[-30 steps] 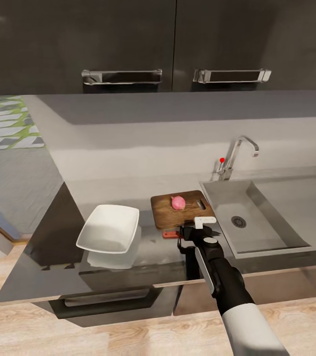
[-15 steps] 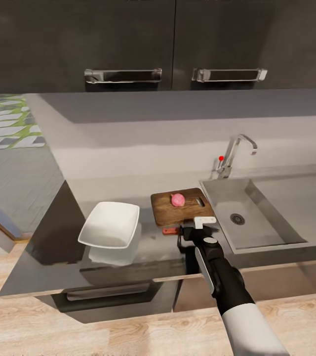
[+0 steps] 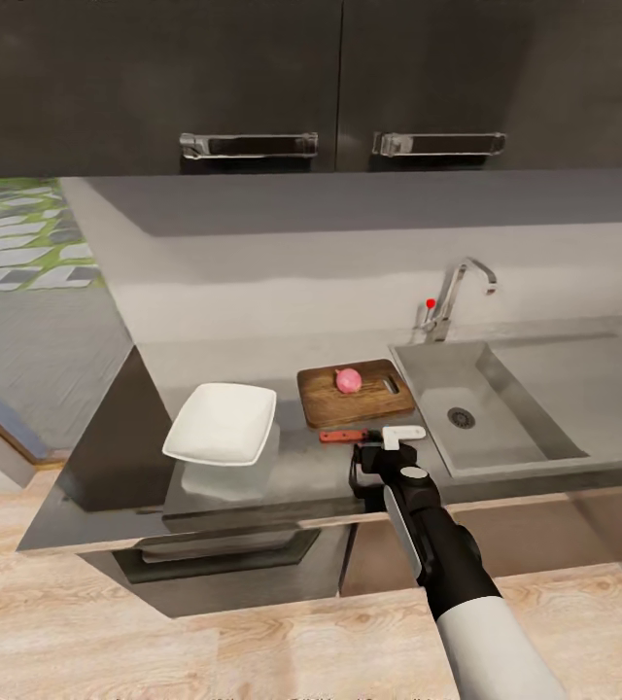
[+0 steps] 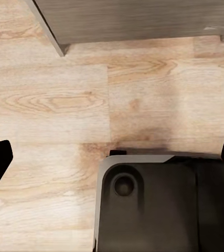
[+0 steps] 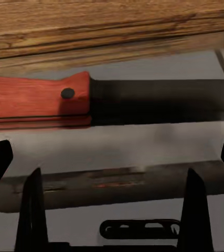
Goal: In the kitchen, take the Vidalia onion out of the sink, dice it on the chopping board with the paring knife, put the diced onion into the bowl on the countertop, then place both the paring knife and the chopping board into the sink.
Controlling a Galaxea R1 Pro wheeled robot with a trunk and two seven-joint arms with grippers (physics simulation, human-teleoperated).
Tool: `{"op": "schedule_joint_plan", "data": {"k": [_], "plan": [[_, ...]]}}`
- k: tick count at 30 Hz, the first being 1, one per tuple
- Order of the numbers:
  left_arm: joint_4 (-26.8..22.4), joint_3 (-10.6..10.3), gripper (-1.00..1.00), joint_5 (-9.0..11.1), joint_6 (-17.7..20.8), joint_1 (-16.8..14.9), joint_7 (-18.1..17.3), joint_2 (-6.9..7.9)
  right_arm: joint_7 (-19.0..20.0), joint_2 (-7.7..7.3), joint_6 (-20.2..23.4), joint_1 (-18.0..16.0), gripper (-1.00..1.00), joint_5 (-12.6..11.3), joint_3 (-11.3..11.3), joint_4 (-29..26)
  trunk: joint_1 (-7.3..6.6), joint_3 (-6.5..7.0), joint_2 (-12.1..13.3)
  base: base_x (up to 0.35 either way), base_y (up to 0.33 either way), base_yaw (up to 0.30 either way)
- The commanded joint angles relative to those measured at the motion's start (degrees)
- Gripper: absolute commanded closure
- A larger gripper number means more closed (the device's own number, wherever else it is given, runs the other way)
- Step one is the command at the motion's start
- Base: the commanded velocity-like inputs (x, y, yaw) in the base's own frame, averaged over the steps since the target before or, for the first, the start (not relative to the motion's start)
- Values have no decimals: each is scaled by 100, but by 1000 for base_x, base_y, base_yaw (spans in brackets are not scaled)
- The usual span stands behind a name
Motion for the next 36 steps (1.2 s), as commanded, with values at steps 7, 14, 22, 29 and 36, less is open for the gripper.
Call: {"op": "schedule_joint_plan", "data": {"k": [7, 14, 22, 29, 36], "plan": [[-7, -12, -100, 42, -8, 2, 11, 3, -15, 0, 40, -4, -100, 33, 9, -6, 3, -10, -10, -22, 0, 0], [-9, -12, -100, 42, -8, 2, 10, 3, -15, 0, 40, -4, -100, 33, 9, -6, 3, -10, -10, 48, 0, 0], [-9, -12, -100, 42, -8, 2, 11, 3, -15, 0, 40, -4, -100, 33, 9, -6, 3, -10, -10, 152, 0, 0], [-9, -12, -100, 41, -8, 2, 9, 3, -15, 0, 40, -4, -100, 33, 9, -6, 3, -10, -10, 25, 0, 0], [-8, -12, -100, 41, -8, 2, 10, 3, -15, 0, 40, -4, -100, 33, 9, -6, 3, -10, -10, 1, 0, 0]]}}
